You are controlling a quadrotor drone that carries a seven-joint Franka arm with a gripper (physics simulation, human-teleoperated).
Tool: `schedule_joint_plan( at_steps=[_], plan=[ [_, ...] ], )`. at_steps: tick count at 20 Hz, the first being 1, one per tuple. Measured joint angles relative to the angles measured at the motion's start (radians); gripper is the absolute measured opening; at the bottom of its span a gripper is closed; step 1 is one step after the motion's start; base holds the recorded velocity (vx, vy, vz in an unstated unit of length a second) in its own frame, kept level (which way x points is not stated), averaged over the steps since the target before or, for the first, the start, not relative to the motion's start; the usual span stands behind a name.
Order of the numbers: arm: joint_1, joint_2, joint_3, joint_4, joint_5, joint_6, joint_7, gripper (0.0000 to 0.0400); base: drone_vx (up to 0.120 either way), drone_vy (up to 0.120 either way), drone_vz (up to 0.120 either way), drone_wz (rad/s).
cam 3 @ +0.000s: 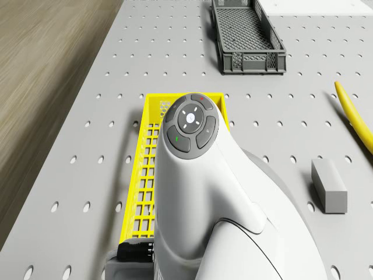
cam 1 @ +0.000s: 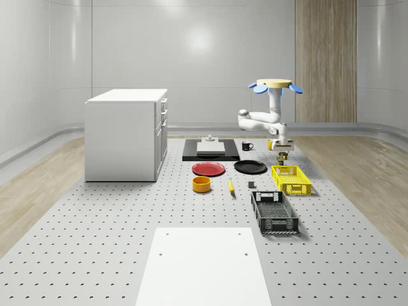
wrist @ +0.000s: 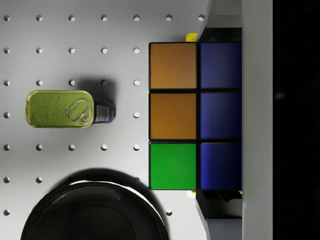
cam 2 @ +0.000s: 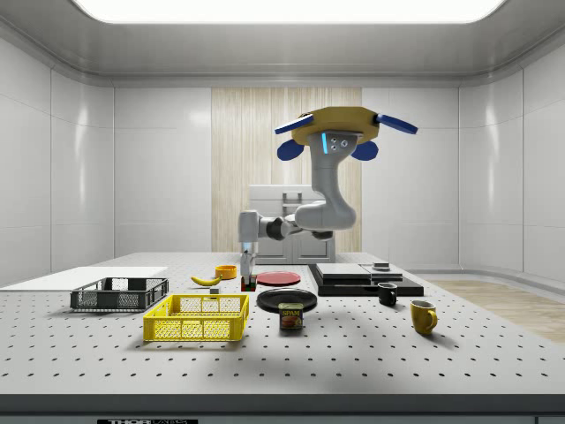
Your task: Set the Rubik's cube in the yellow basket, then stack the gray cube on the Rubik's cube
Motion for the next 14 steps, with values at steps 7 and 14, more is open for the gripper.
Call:
schedule_joint_plan(
  at_steps=[7, 14],
  plan=[
    [-0.001, -0.007, 0.001, 0.000, 0.003, 0.007, 0.001, 0.0325, 0.120, 0.000, 0.000, 0.000],
    [-0.003, -0.014, 0.001, 0.001, 0.006, 0.013, 0.002, 0.0325, 0.120, 0.000, 0.000, 0.000]
  ],
)
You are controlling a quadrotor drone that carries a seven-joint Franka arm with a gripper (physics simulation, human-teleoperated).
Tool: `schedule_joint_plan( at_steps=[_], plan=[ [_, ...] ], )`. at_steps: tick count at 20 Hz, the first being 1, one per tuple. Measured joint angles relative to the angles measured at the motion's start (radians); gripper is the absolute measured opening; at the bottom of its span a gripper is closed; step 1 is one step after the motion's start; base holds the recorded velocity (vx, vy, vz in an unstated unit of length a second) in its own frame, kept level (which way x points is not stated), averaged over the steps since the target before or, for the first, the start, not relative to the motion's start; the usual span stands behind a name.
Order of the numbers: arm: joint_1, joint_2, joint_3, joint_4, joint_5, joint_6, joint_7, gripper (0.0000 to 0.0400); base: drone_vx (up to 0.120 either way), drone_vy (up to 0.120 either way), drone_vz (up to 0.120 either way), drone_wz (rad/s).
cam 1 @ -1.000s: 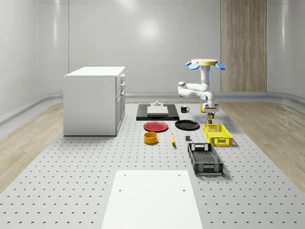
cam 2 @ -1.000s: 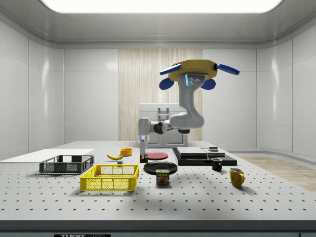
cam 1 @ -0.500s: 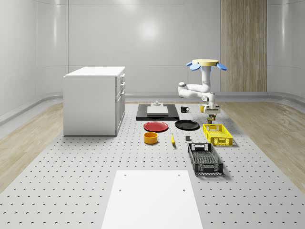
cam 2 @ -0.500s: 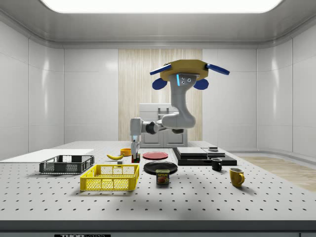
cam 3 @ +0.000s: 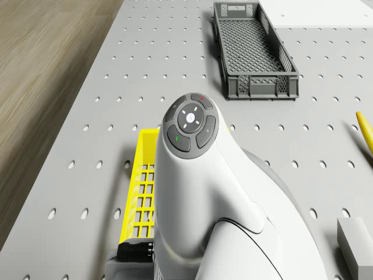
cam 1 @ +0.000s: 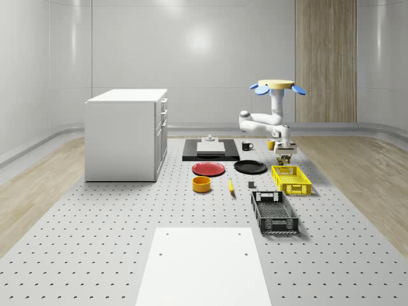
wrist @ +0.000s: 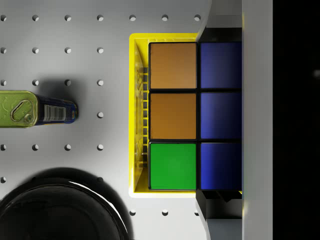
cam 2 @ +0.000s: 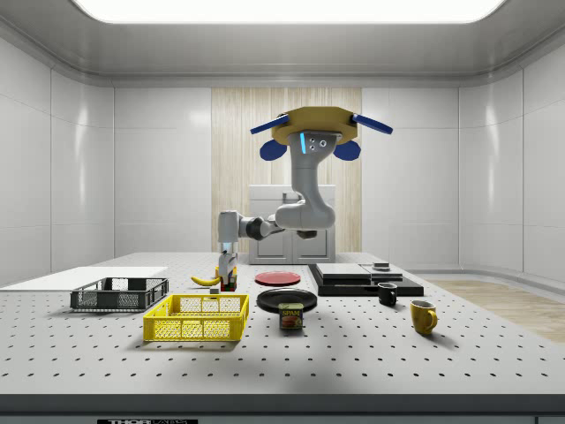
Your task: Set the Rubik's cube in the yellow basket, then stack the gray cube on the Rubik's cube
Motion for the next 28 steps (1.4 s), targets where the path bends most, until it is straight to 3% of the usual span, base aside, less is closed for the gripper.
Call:
schedule_joint_plan(
  at_steps=[10, 16, 28],
  plan=[
    [-0.002, -0.008, 0.001, 0.000, 0.003, 0.007, 0.001, 0.0325, 0.016, 0.028, -0.116, 0.000],
    [-0.003, -0.012, 0.000, 0.001, 0.004, 0.012, 0.002, 0.0325, 0.100, 0.000, 0.000, 0.000],
    [-0.023, -0.016, -0.128, 0.030, -0.115, 0.061, 0.004, 0.0325, 0.000, 0.000, 0.000, 0.000]
  ],
)
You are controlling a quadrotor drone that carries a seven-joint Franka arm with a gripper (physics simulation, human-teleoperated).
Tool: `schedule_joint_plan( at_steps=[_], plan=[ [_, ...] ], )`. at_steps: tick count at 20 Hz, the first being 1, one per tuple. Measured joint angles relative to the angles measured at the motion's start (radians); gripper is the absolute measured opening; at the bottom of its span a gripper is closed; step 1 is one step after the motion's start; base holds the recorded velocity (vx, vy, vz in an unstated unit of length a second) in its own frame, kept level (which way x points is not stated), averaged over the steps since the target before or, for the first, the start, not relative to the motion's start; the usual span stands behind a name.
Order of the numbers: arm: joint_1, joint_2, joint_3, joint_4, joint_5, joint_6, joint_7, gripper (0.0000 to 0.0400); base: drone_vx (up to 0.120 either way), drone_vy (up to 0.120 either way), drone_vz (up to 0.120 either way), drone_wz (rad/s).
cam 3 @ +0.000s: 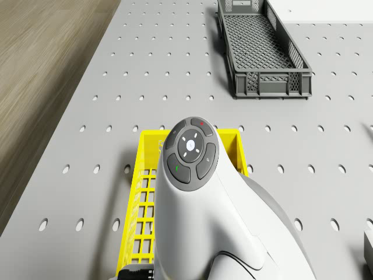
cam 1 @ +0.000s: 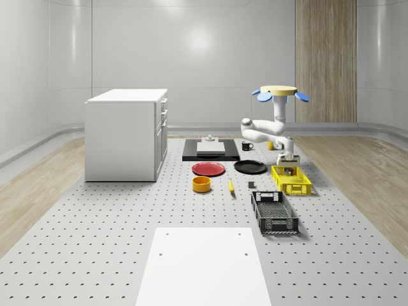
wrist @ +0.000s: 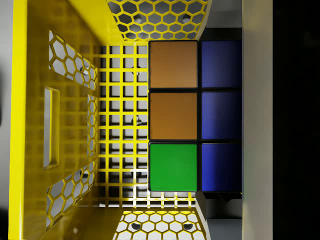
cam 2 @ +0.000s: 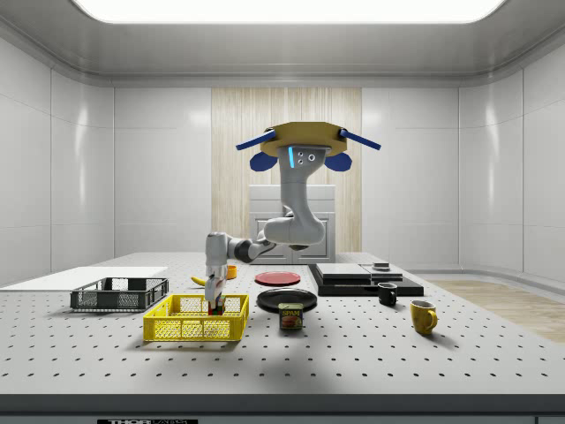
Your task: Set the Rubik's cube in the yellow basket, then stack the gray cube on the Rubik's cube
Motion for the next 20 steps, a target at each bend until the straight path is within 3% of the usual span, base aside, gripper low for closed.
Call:
schedule_joint_plan(
  at_steps=[7, 10, 15, 20],
  plan=[
    [-0.016, 0.007, -0.076, 0.026, -0.072, 0.026, 0.001, 0.0325, 0.000, 0.000, 0.000, 0.000],
    [-0.019, 0.011, -0.094, 0.032, -0.089, 0.031, 0.000, 0.0365, 0.000, 0.000, 0.000, 0.000],
    [-0.015, 0.017, -0.088, 0.029, -0.086, 0.023, -0.002, 0.0390, 0.000, 0.000, 0.120, 0.000],
    [-0.013, 0.021, -0.086, 0.028, -0.086, 0.017, -0.003, 0.0397, 0.000, -0.120, 0.120, 0.000]
  ],
)
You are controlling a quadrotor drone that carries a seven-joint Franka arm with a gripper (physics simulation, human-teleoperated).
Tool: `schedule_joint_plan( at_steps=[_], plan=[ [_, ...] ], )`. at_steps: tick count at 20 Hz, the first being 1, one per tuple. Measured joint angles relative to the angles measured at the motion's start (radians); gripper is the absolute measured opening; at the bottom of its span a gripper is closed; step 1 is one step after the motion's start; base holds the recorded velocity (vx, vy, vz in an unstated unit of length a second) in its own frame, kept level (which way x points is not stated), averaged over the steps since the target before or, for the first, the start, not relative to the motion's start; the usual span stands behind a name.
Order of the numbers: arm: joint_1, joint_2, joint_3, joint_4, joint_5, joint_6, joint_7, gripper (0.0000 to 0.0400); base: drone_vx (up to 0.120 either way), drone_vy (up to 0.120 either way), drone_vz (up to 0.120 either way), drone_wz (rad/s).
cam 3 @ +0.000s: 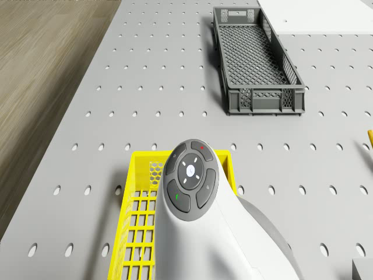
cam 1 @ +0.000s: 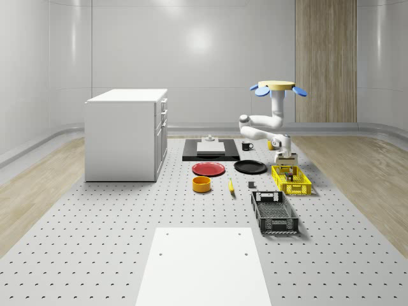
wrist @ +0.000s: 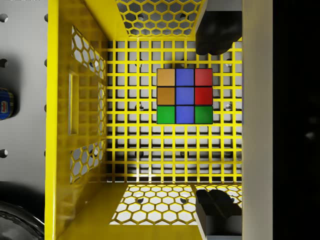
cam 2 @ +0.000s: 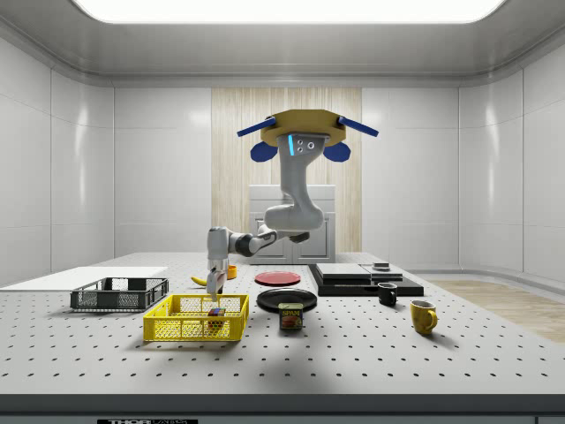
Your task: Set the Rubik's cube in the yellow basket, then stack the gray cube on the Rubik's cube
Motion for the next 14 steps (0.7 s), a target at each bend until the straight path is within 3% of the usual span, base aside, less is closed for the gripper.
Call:
schedule_joint_plan(
  at_steps=[3, 7, 12, 14],
  plan=[
    [0.001, 0.003, 0.000, 0.000, -0.001, -0.003, -0.001, 0.0399, 0.000, -0.120, 0.120, 0.000],
    [0.003, 0.006, 0.000, -0.001, -0.002, -0.006, -0.002, 0.0399, 0.000, -0.120, 0.010, 0.000],
    [0.005, 0.010, 0.000, -0.001, -0.004, -0.010, -0.003, 0.0400, 0.112, -0.120, 0.000, 0.000],
    [0.005, 0.012, 0.000, -0.001, -0.004, -0.011, -0.004, 0.0400, 0.020, -0.120, 0.000, 0.000]
  ],
)
